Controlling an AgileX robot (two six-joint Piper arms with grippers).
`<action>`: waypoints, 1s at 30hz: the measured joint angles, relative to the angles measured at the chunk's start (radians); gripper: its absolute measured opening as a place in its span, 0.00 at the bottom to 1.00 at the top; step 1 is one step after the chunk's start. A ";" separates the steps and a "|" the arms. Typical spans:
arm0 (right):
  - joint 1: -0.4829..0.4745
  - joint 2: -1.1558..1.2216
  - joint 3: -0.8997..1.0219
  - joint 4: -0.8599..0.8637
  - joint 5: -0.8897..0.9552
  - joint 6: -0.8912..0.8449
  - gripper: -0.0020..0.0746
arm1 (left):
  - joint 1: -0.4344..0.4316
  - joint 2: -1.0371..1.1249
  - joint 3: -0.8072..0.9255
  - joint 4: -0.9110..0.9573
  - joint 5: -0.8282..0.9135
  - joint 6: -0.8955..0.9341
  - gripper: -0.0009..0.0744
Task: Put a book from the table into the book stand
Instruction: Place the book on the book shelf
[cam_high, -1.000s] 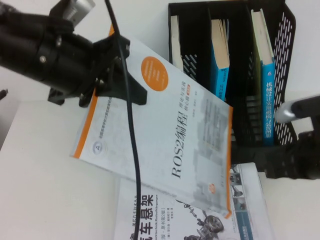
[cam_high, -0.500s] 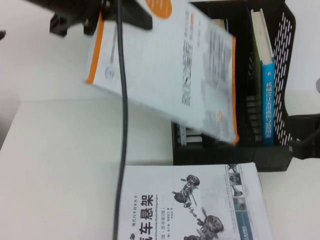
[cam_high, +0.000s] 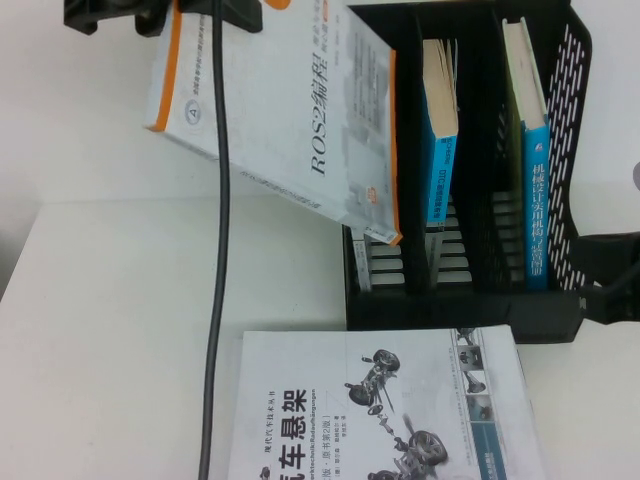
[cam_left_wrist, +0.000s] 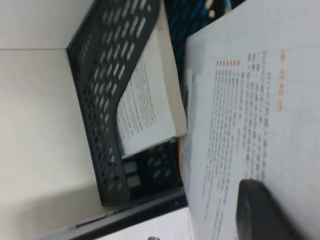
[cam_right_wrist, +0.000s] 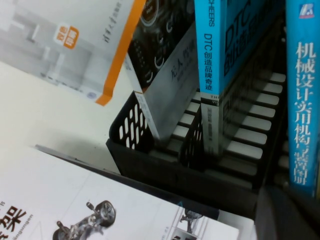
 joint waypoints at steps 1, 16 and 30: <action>0.000 0.000 0.000 0.000 0.000 0.000 0.03 | 0.000 0.001 0.000 0.003 0.000 -0.003 0.16; 0.000 0.000 0.000 0.000 0.000 0.000 0.03 | -0.190 0.068 -0.005 0.220 0.000 -0.103 0.16; 0.000 0.000 0.000 0.000 0.009 0.000 0.03 | -0.268 0.235 -0.148 0.330 0.000 -0.160 0.16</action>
